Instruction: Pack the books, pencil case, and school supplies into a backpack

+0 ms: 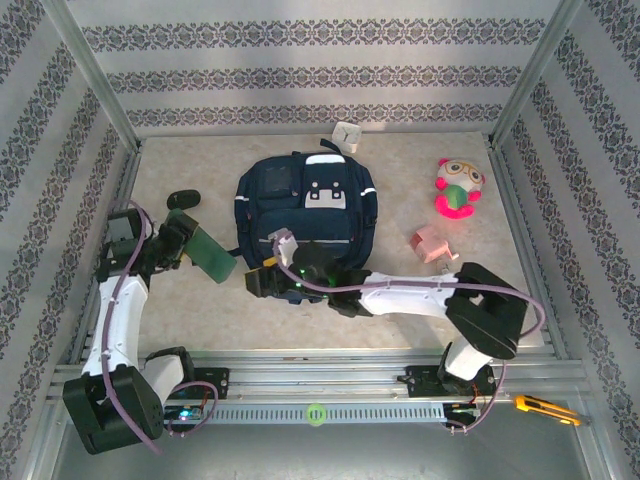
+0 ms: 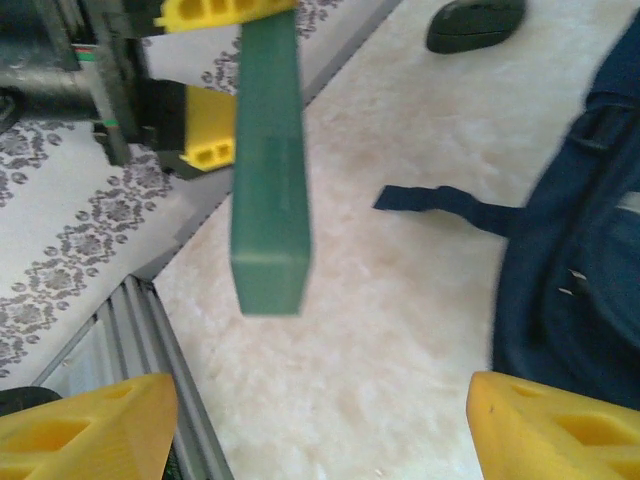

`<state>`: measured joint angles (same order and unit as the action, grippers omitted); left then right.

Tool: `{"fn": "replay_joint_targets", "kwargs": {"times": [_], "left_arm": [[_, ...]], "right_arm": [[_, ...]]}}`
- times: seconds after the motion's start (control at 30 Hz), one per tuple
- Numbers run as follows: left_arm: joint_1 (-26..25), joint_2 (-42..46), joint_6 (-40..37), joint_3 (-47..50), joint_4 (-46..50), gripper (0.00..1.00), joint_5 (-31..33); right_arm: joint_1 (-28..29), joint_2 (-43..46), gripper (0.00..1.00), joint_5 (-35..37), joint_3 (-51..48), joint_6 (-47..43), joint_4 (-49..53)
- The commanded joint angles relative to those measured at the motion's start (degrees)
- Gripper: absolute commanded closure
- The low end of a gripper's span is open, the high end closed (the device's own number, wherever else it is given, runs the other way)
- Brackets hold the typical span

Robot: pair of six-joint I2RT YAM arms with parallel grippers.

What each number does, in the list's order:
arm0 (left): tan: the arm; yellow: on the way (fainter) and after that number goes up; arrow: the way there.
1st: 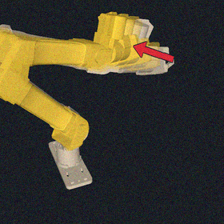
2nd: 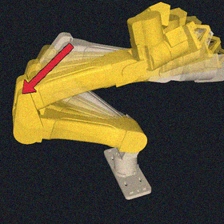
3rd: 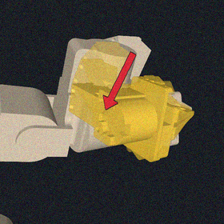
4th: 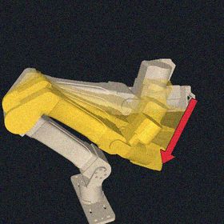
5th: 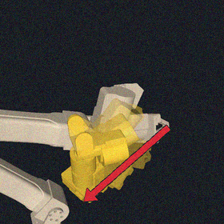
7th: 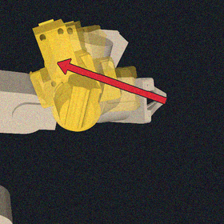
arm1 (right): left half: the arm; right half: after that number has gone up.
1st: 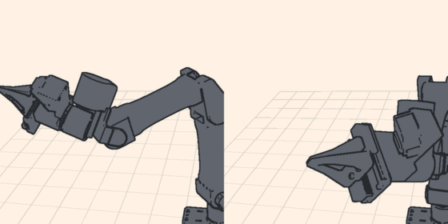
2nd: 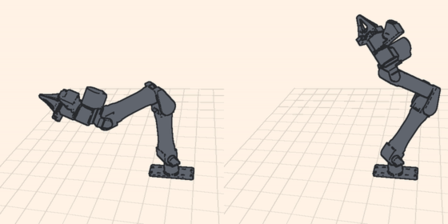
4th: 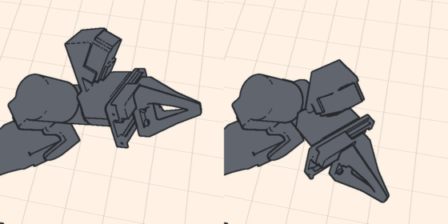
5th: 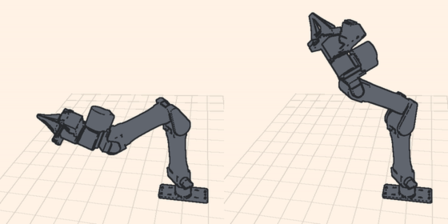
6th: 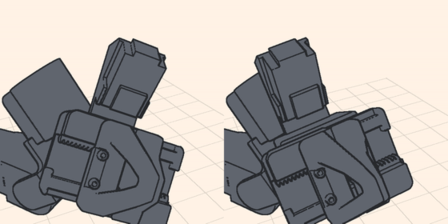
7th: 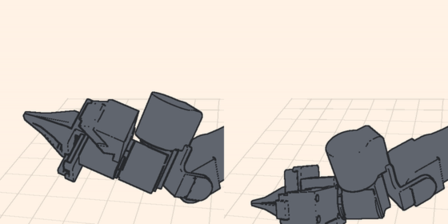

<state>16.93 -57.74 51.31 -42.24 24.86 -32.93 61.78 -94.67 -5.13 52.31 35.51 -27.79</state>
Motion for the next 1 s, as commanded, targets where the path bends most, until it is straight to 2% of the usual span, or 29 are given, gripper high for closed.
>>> {"fn": "replay_joint_targets", "kwargs": {"times": [0.0,0.27,0.43,0.53,0.63,0.73,0.83,0.9,0.97], "left_arm": [[-1.0,1.3,9.2,1.7,-6.6,0.59,-6.2],[-1.7,0.6,15.2,4.7,-11.5,0.59,-9.7],[-2.2,0.6,18.5,6.5,-14.4,0.59,-11.1],[-2.4,1.0,20.2,7.1,-16.0,0.6,-10.9],[-2.5,0.7,20.3,6.4,-16.0,0.6,-11.1],[-2.7,0.4,20.6,6.0,-16.3,0.59,-10.8],[-3.2,0.1,20.8,5.8,-16.8,0.59,-10.7],[-3.5,-0.2,20.0,5.5,-16.1,0.56,-10.3],[-3.8,-0.4,18.9,5.2,-15.2,0.47,-9.6]], "right_arm": [[-0.1,-2.8,0.24,2.5,3.6,0.9,-8.1],[-0.5,-8.3,0.26,2.0,6.3,3.8,-12.4],[-1.0,-10.8,0.36,0.7,9.3,5.3,-13.0],[-1.0,-12.0,0.39,0.2,9.9,6.5,-13.3],[-1.0,-13.0,0.5,-0.6,10.1,7.8,-13.7],[-1.0,-13.4,0.55,-0.8,10.2,8.5,-14.0],[-1.0,-13.2,0.67,-0.2,9.7,8.4,-14.0],[-1.0,-12.5,0.74,0.4,9.1,7.7,-14.0],[-1.2,-11.6,0.77,1.0,8.4,7.3,-14.0]]}}
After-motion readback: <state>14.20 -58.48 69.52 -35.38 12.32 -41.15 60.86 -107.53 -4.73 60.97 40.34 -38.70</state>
